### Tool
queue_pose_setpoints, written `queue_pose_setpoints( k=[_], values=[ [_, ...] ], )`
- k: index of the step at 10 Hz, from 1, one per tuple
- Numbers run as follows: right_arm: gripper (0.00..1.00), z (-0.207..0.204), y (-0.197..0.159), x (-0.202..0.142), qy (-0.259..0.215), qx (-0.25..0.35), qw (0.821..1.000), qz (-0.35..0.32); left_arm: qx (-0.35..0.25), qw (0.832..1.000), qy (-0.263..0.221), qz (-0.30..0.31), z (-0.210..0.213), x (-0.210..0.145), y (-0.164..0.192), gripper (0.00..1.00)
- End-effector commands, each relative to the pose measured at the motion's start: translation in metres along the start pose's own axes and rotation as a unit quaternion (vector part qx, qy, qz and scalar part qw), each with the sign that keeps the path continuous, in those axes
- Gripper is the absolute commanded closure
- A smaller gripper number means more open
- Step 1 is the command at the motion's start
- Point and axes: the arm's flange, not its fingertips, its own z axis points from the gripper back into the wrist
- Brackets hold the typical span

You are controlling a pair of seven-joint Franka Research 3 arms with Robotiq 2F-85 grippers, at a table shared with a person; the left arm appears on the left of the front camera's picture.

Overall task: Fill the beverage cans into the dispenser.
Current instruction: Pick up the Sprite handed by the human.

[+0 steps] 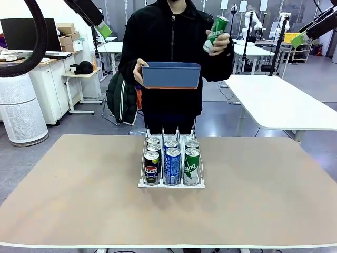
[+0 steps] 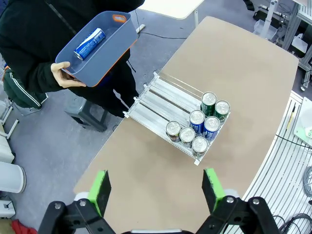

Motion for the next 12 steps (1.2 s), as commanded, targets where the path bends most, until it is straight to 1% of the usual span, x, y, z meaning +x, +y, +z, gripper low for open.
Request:
queue_pose_setpoints(
  k=[1,12],
  values=[
    [0.0,-0.0007,0.0006,0.0001,0.0,0.0,1.0,0.0,-0.006,1.0,-0.002,0.0,-0.0005,0.0004,0.0003,0.0],
    [0.0,-0.0007,0.0006,0.0001,0.0,0.0,1.0,0.0,-0.006,1.0,-0.002,0.0,-0.0005,0.0004,0.0003,0.0]
  ],
)
